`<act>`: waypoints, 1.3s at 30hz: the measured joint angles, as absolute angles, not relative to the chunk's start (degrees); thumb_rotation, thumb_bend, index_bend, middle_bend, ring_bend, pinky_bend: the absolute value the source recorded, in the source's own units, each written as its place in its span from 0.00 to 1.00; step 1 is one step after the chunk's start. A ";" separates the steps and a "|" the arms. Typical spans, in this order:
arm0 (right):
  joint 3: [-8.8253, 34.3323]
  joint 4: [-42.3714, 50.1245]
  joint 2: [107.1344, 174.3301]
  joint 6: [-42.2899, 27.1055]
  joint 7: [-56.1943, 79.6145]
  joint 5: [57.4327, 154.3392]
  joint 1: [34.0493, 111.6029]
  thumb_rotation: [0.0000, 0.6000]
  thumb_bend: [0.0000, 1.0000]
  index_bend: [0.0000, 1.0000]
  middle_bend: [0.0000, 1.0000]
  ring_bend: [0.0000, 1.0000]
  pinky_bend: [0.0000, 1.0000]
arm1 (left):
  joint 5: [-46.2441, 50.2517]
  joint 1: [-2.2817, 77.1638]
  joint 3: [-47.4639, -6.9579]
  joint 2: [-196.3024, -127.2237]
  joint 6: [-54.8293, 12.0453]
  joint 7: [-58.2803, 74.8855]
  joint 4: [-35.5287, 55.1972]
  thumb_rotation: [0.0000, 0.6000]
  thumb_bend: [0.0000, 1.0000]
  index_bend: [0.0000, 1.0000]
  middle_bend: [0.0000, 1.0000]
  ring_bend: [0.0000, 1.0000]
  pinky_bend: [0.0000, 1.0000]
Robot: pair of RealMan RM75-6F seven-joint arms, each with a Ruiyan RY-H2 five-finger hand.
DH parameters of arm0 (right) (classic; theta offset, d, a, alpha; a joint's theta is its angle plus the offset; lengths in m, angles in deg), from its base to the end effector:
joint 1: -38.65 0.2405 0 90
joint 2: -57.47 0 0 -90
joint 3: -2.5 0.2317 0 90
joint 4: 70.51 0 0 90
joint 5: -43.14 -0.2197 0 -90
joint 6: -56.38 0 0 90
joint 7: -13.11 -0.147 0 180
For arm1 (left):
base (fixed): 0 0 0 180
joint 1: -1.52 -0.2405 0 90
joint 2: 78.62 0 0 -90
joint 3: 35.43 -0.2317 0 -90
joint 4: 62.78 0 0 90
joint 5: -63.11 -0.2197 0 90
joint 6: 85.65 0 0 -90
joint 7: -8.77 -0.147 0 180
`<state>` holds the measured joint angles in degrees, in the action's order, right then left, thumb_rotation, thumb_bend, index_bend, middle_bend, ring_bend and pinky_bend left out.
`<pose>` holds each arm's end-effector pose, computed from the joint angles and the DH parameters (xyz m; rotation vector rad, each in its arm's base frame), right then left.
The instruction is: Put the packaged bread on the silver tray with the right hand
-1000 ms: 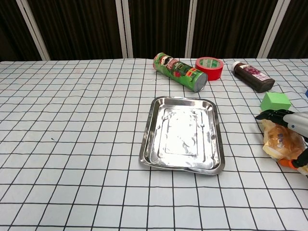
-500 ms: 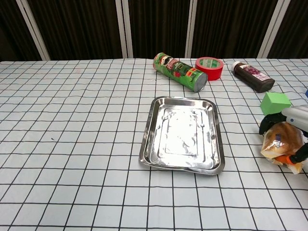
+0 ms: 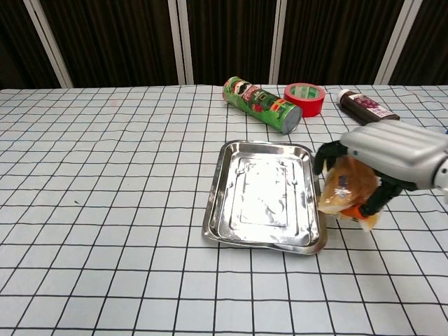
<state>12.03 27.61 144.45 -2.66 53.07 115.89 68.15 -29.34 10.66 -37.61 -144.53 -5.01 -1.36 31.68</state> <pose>-0.1271 -0.2649 -0.0208 1.9416 -0.7327 0.8371 -0.2645 0.1799 0.0987 -1.6620 -0.8204 -0.8372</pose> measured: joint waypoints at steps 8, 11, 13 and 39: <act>15.47 27.64 155.75 -1.19 66.73 104.93 76.73 1.00 0.33 0.36 0.45 0.37 0.64 | -29.76 10.65 -37.67 -143.94 -4.66 0.15 31.51 1.00 0.08 0.00 0.00 0.00 0.09; 16.77 24.41 160.08 -1.13 70.84 100.44 80.22 1.00 0.33 0.35 0.44 0.37 0.64 | -29.91 10.65 -37.71 -143.80 -4.56 0.72 31.33 1.00 0.08 0.00 0.00 0.00 0.09; 17.47 22.06 162.35 -1.24 72.62 97.80 82.39 1.00 0.33 0.29 0.39 0.34 0.61 | -29.95 10.69 -37.69 -143.78 -4.55 1.00 31.18 1.00 0.08 0.00 0.00 0.00 0.09; 8.95 42.84 150.20 -19.92 83.75 94.78 80.30 1.00 0.26 0.00 0.00 0.00 0.15 | -30.17 10.76 -38.12 -144.86 -5.16 -2.17 31.73 1.00 0.08 0.00 0.00 0.00 0.09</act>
